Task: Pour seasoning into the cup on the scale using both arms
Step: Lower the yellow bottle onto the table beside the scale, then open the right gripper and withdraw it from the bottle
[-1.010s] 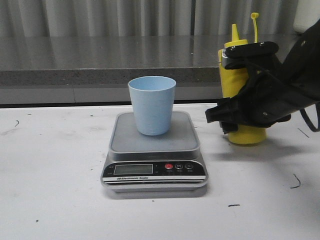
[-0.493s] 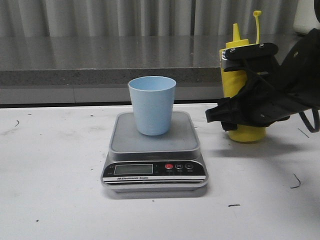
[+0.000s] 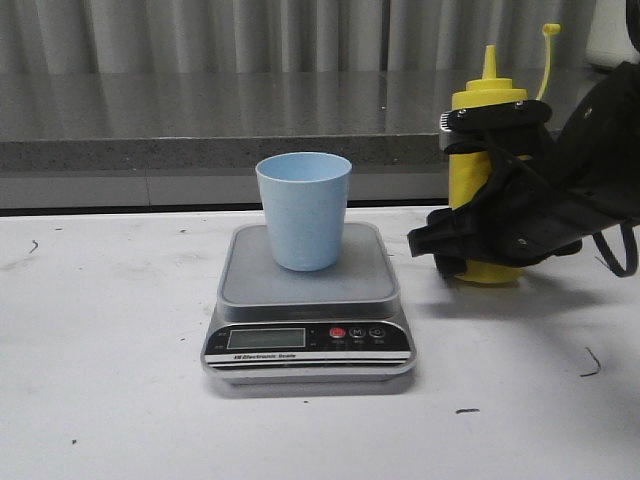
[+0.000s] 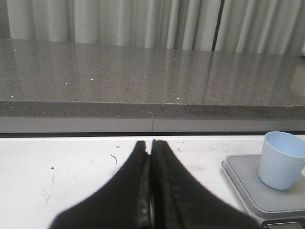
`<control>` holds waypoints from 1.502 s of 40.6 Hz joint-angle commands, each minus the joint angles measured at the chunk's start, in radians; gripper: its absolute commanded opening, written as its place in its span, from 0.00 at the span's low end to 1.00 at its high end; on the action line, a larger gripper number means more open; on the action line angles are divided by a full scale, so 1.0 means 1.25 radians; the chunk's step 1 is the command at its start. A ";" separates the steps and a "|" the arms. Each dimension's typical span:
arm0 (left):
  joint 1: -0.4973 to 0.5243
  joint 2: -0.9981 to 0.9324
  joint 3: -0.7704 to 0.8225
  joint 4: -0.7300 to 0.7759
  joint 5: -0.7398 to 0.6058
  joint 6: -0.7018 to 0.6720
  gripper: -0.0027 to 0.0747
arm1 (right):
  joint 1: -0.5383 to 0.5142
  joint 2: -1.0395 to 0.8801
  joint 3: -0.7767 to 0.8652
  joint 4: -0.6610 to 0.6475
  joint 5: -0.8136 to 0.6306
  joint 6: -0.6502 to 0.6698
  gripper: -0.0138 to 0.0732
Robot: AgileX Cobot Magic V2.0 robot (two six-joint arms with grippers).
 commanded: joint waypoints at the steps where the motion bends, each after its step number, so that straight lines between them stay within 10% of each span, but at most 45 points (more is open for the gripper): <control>1: 0.003 0.010 -0.021 -0.007 -0.065 -0.007 0.01 | -0.001 -0.032 -0.011 0.027 -0.021 -0.002 0.85; 44: 0.003 0.010 -0.021 -0.007 -0.065 -0.007 0.01 | -0.001 -0.243 0.196 -0.044 -0.028 -0.007 0.85; 61: 0.003 0.010 -0.021 -0.007 -0.065 -0.007 0.01 | -0.001 -0.460 0.232 -0.082 0.142 0.040 0.85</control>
